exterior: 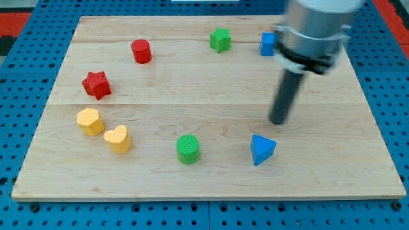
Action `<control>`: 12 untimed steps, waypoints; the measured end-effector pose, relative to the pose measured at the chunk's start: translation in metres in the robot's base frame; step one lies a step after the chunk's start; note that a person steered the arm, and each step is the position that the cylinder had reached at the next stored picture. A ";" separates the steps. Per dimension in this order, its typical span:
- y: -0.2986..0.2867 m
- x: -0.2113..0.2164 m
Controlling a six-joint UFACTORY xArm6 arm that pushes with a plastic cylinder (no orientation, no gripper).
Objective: Slightly push the red star towards up
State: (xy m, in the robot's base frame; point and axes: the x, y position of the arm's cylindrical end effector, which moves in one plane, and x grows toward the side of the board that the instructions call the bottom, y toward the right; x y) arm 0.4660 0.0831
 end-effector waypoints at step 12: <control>-0.216 -0.143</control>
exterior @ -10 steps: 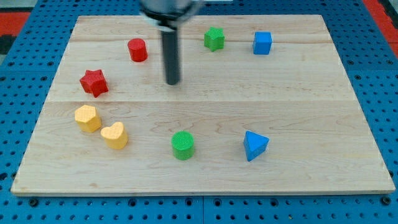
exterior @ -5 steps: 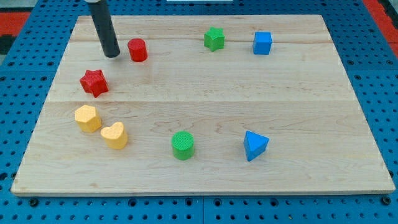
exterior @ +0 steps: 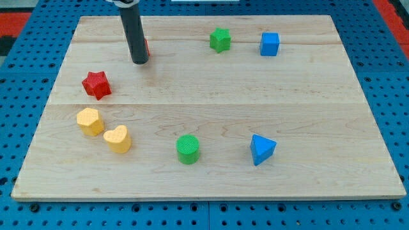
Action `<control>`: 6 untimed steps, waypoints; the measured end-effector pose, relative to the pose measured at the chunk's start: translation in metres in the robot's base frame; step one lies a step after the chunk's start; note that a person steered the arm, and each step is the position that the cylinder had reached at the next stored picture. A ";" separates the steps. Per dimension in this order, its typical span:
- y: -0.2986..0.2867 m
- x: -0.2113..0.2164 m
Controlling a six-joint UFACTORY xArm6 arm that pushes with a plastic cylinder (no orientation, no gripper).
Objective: Slightly push the red star towards up
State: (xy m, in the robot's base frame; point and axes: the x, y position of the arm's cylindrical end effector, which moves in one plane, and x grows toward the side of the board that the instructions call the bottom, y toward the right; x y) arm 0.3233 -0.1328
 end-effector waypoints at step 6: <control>-0.077 0.107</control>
State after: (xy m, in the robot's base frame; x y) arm 0.4298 -0.2097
